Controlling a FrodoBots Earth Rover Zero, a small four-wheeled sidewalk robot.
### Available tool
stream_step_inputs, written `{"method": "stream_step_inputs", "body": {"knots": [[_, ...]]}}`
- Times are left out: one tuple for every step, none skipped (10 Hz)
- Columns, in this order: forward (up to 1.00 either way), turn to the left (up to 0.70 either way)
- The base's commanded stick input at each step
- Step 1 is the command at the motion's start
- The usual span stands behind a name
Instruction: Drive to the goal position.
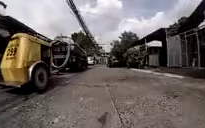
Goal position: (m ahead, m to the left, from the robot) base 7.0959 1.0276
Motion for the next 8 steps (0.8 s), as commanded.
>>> {"method": "stream_step_inputs", "body": {"knots": [[0.70, 0.00], [0.70, 0.00], [0.70, 0.00], [0.70, 0.00], [0.70, 0.00], [0.70, 0.00], [0.70, 0.11], [0.70, 0.13]]}}
